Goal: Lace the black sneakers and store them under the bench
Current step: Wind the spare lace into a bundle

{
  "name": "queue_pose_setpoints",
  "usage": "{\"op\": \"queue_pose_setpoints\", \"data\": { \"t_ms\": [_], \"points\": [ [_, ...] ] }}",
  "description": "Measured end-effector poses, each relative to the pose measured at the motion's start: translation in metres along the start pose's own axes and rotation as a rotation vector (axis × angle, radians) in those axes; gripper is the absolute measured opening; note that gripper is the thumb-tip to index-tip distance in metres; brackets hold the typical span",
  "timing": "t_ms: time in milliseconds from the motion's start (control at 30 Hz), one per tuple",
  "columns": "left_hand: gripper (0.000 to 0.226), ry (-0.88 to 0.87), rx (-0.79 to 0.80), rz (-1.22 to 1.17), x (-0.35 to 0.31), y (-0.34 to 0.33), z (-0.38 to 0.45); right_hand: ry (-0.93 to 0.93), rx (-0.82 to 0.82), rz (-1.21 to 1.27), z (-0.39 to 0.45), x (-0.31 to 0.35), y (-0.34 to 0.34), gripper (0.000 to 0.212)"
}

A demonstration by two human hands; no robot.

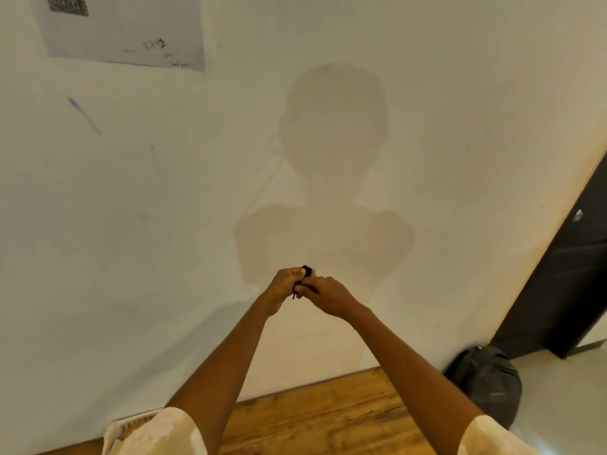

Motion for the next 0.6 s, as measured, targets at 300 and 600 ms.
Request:
{"op": "queue_pose_setpoints", "data": {
  "t_ms": [300,600],
  "points": [
    [0.036,0.036,0.269,-0.199,-0.024,0.005,-0.018,-0.258,-0.405,0.280,0.033,-0.002,0.038,0.039],
    [0.035,0.091,-0.028,-0.633,-0.019,-0.001,0.001,-0.587,-0.193,0.880,0.006,0.003,-0.026,0.032]
  ]
}}
Point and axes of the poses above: each hand's wrist, its own z-axis towards the middle knuckle, its own y-axis out of the back of the hand, x = y × z, the point moved 1 cm from there along z, towards the middle knuckle, and after that the axes turned 11 degrees about -x, right-handed, at the moved point
